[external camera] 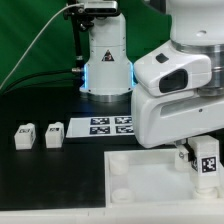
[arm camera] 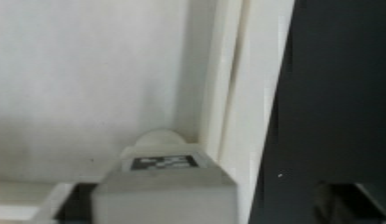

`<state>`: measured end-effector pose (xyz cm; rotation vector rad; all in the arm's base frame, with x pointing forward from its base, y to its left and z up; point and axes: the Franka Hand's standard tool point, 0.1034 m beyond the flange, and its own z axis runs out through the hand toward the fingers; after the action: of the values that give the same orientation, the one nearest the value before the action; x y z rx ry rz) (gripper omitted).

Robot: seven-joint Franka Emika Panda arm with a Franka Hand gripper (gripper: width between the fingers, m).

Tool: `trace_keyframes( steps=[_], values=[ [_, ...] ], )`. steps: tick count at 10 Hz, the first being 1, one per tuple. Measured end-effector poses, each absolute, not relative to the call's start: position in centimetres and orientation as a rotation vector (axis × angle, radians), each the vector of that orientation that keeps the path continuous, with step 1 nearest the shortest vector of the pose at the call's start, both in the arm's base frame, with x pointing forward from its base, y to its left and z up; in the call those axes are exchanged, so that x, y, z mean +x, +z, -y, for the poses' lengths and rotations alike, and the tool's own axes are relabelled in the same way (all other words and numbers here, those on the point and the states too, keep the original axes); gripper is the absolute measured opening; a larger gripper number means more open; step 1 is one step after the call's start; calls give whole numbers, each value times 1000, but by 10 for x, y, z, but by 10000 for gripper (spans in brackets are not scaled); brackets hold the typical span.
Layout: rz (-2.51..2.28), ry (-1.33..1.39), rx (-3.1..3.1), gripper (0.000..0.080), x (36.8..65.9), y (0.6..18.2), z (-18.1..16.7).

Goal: Assemble one leg

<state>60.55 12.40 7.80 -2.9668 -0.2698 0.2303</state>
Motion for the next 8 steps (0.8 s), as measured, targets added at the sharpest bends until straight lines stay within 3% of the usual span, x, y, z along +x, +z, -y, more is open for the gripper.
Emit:
trace_keyframes(
  steps=[1,2,3,6,8],
  values=[
    [269,230,-2967,384,606,78,-124],
    [269,229,-2977,384,607,78,-118],
    [267,230,-2980,310,607,77,-116],
    [220,234,-2987,304,607,75,-114],
    [-199,255,-2998,294,608,75,-114]
  ],
)
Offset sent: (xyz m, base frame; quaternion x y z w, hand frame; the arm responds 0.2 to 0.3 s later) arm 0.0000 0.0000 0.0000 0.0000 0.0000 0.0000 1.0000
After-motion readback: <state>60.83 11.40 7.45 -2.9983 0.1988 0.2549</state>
